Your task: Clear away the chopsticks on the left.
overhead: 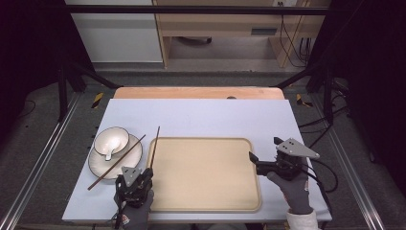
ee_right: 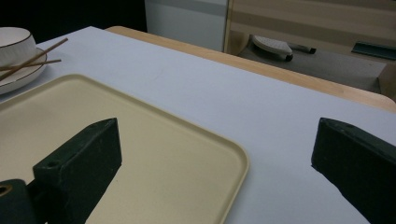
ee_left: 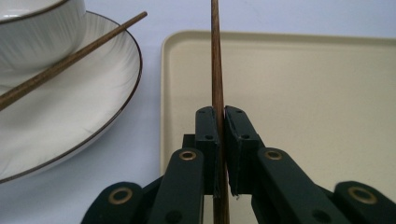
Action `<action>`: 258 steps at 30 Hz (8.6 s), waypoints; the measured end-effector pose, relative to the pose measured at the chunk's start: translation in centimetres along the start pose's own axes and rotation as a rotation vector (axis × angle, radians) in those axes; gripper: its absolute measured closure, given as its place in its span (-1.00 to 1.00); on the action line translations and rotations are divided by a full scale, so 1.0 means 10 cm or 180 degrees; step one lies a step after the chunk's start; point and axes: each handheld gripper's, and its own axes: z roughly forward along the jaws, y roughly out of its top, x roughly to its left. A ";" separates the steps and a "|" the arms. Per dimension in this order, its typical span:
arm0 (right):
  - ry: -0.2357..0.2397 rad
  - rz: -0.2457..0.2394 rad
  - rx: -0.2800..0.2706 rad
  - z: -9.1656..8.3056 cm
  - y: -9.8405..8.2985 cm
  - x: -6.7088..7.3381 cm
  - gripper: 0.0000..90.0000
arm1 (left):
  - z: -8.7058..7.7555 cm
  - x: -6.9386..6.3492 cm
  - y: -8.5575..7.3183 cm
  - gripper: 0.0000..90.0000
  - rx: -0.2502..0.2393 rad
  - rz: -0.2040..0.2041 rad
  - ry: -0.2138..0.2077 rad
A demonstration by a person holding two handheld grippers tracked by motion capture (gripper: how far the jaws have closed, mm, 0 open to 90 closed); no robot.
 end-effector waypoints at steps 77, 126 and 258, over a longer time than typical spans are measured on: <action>0.0008 -0.0028 -0.0005 -0.03 0.00 0.00 -0.97 | -0.19 0.78 0.28 -0.44 0.0210 0.0997 -0.1036; 0.0011 -0.0067 0.0092 0.03 -0.02 0.02 -0.97 | 0.13 1.43 0.28 0.82 0.0671 0.1121 -0.0440; 0.0027 -0.0083 0.0090 0.03 -0.03 0.05 -0.98 | 0.22 -0.29 -0.16 0.86 0.0370 0.0413 -0.0208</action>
